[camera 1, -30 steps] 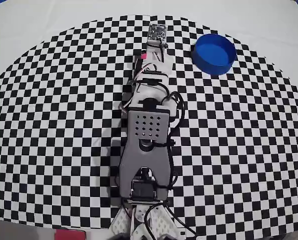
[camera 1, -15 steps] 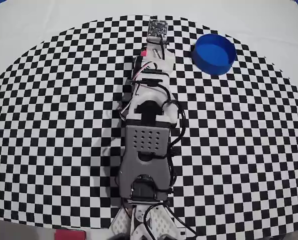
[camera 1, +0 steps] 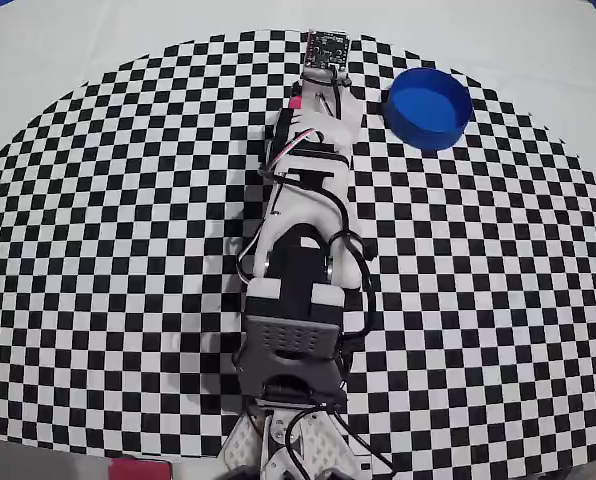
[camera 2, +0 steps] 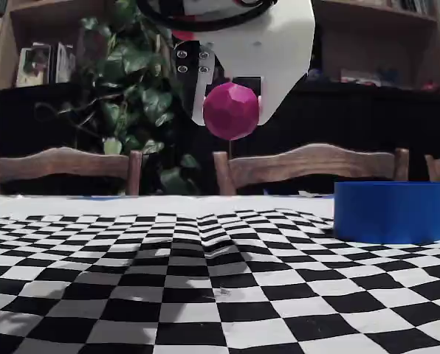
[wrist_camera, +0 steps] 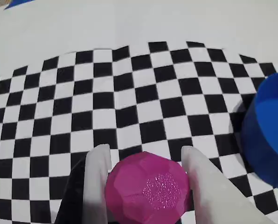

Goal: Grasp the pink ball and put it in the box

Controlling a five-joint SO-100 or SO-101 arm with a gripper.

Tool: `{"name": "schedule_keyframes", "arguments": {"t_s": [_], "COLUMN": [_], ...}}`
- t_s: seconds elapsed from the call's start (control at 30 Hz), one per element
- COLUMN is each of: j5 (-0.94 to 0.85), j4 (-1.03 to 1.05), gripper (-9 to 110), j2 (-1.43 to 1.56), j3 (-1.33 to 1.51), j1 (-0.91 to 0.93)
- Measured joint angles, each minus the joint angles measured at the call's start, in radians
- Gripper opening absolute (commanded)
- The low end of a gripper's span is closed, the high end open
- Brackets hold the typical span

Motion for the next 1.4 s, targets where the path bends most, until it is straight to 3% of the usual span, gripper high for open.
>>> {"name": "schedule_keyframes", "arguments": {"t_s": [0.7, 1.4], "j5": [0.0, 0.0], "j4": [0.0, -0.012], "gripper": [0, 0], "j2": [0.003, -0.003], "j3": [0.008, 0.006], "j1": [0.221, 0.264]}}
